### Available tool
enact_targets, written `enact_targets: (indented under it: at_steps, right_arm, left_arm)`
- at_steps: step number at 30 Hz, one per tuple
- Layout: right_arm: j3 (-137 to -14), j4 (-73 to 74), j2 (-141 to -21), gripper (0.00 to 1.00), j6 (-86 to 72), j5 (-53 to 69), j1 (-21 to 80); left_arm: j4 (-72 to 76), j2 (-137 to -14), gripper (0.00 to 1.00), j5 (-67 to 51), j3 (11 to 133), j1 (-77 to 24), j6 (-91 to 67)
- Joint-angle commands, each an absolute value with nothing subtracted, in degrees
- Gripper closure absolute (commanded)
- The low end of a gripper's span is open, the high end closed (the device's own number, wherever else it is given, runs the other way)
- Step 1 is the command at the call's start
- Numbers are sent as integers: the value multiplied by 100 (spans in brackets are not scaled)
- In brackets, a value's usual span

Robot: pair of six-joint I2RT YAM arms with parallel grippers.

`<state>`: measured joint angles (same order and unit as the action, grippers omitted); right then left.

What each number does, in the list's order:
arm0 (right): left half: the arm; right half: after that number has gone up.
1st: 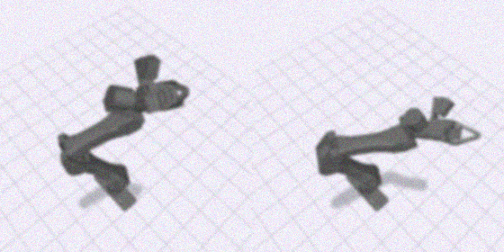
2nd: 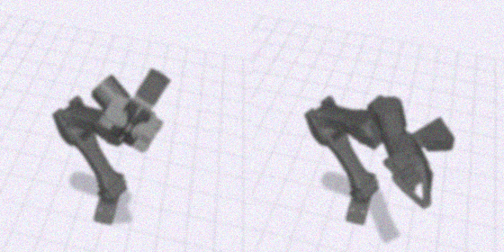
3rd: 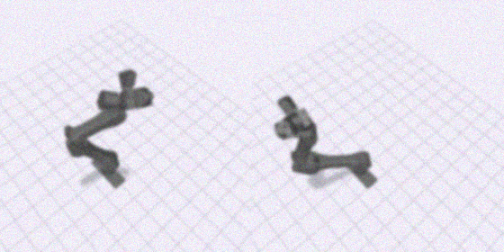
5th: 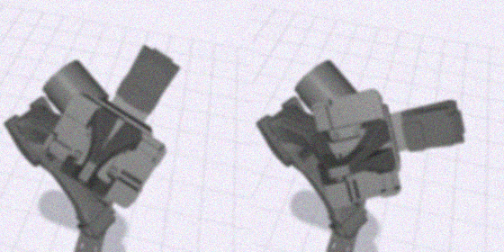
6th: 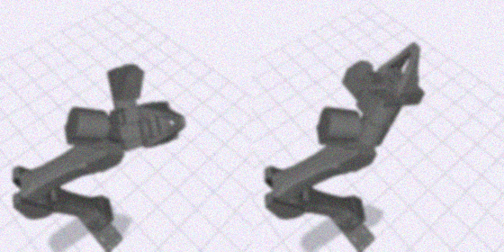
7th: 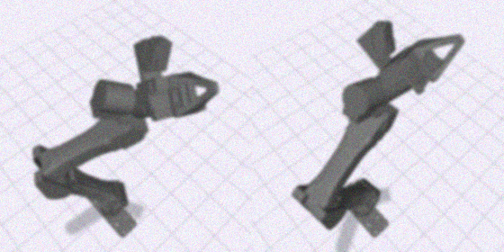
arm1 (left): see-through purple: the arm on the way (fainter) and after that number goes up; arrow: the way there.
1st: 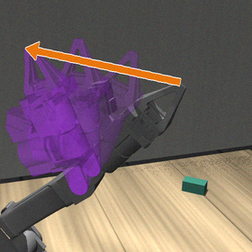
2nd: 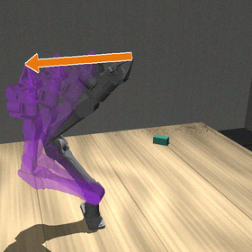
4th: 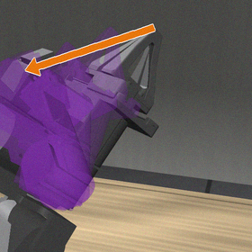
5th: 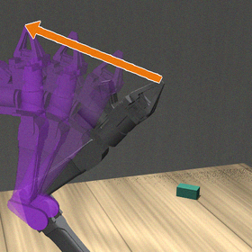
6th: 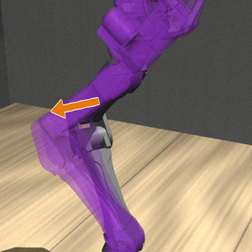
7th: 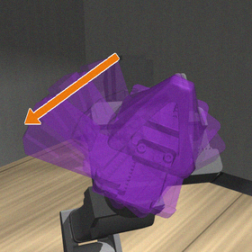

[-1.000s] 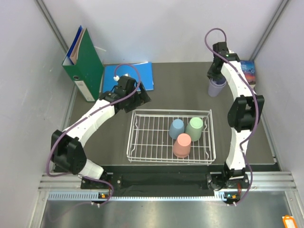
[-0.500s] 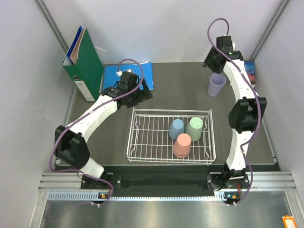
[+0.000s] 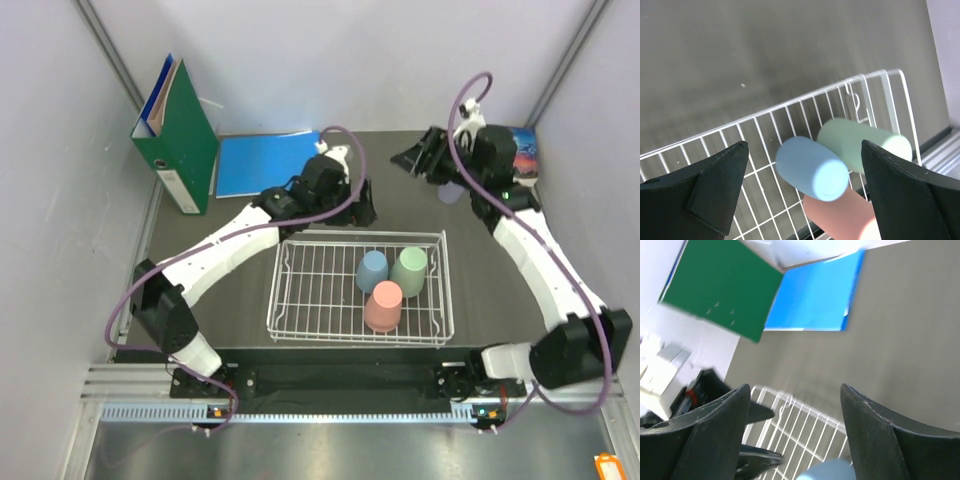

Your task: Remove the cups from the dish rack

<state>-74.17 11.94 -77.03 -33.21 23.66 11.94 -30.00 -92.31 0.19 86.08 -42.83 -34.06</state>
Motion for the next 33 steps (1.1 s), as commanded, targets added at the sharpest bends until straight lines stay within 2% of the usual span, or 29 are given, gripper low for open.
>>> enact_targets:
  at_steps: [1,6,16,33]
  right_arm:
    - [-6506,580,-6472,26,-3208,2207,1494]
    - [-5951,711,-5626,26,-3287,2022,1503]
    - [-5775,712,-4563,24,-3656,2030,1503]
    - [-5397,1020,-4412,24,-3621,2083,1503]
  left_arm:
    - [-2936,-9220,1,316,8886,-4631,-2945]
    - [-3049,-9571,1,386,9298,-5175,-2699]
    - [-2883,-10159,1,466,9492,-5950,-2452]
    - [-2646,-10863,1,334,9562,-6205,-2443]
